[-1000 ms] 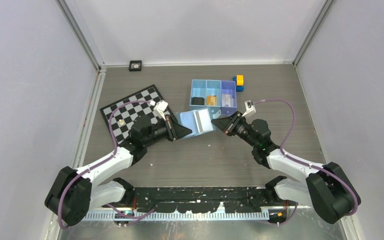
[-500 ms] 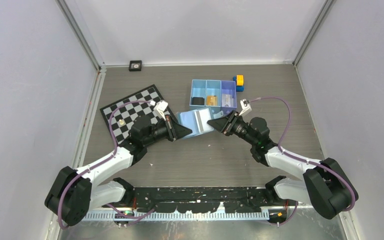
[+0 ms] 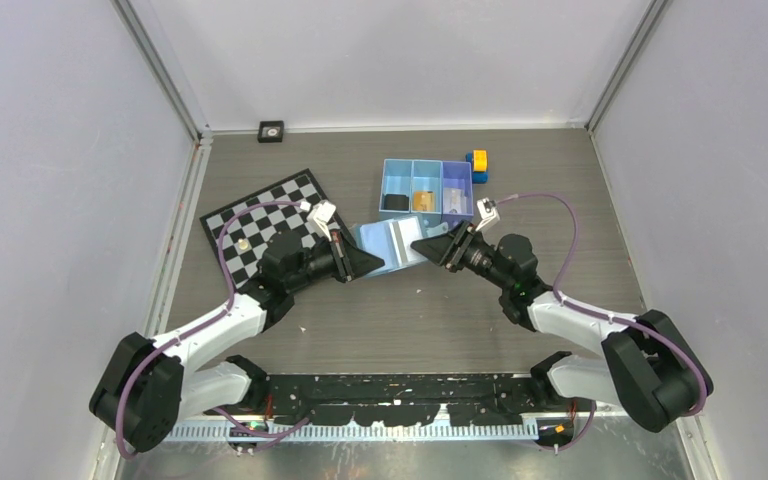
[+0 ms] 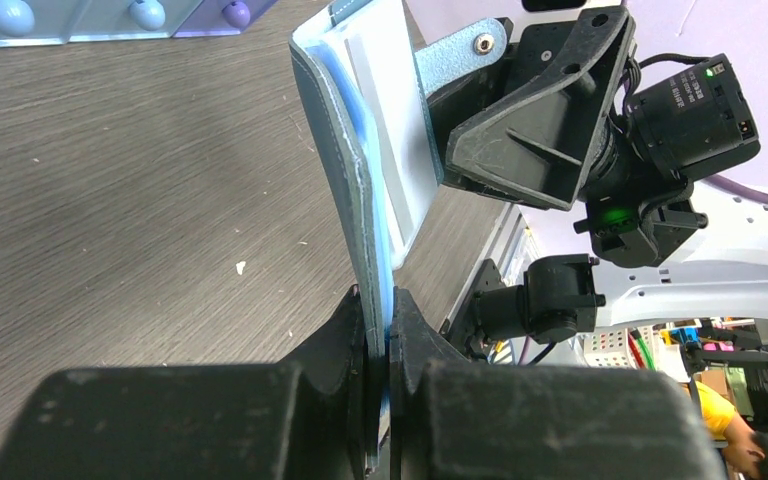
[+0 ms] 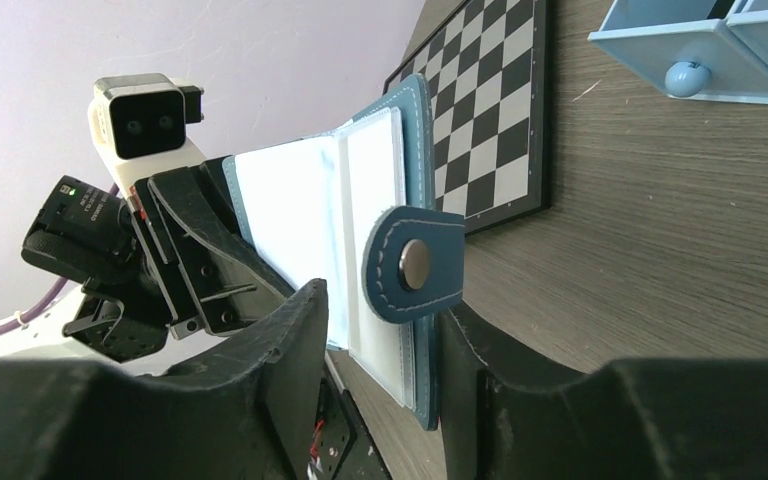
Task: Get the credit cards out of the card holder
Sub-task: Remove the credit card from the card holder.
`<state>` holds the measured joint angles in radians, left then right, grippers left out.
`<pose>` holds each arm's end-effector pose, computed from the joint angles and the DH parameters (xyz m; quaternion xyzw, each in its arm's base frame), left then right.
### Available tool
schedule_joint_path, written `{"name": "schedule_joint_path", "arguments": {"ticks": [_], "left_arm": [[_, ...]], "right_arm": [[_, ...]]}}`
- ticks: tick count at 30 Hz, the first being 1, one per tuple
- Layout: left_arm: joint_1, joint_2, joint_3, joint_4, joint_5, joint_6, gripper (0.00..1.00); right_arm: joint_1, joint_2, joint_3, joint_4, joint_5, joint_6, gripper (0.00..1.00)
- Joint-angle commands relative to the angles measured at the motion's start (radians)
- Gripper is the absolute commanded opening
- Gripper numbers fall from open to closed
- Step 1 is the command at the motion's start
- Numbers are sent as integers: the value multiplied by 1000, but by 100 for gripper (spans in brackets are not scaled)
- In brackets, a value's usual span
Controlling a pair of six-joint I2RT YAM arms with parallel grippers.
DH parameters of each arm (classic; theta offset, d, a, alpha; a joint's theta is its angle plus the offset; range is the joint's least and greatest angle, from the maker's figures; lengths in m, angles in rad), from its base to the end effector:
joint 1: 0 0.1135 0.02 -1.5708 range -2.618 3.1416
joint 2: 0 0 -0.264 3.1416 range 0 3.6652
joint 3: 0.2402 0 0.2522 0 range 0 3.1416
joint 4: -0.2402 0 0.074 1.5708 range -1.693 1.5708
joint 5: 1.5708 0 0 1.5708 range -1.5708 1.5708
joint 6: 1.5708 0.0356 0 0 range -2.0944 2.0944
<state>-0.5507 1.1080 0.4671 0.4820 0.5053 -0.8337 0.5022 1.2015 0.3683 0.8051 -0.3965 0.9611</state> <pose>0.1940 -0.1393 0.2347 0.0566 0.7523 -0.5474 0.3622 0.2043 0.1279 0.2158 0.0262 0.7157 0.5617 0.4142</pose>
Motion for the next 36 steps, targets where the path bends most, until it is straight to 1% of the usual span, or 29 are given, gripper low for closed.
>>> {"name": "schedule_joint_path", "arguments": {"ticks": [1,3,4,6,8,11,17,19,22,23,25,26,31,32,36], "left_arm": [[-3,-5,14,84,9,-2,0],[-3,-3,14,85,12,-4,0],[-3,-4,14,86,12,-4,0],[-3,-6,13,87,12,-4,0],[-2,-8,12,87,11,-4,0],[-3,-6,13,88,12,-6,0],[-3,-6,10,95,16,-7,0],[-3,-8,10,96,14,-7,0],[-3,-8,9,87,5,-6,0],[-4,-9,10,84,3,-5,0],[-3,-10,9,79,-2,-4,0],[-3,-12,10,77,-2,-3,0],[-3,-13,11,75,-5,-1,0],[-3,-13,11,75,-4,-1,0],[-3,-11,7,96,11,-6,0]], "right_arm": [[5,14,37,71,-25,6,47],[5,21,39,72,-26,8,49],[6,24,41,72,-28,9,48],[5,27,42,73,-28,11,39],[6,29,43,72,-29,10,38],[5,37,45,71,-32,12,42],[5,48,50,74,-40,18,44],[5,48,48,78,-40,19,46],[5,16,29,84,-10,18,49],[4,-3,20,77,6,14,48],[3,-47,10,40,40,-4,35],[2,-68,6,13,60,-15,32],[3,-115,-8,-3,86,-31,30],[4,-118,-7,-9,88,-34,28],[5,-94,8,-13,61,-38,14]]}}
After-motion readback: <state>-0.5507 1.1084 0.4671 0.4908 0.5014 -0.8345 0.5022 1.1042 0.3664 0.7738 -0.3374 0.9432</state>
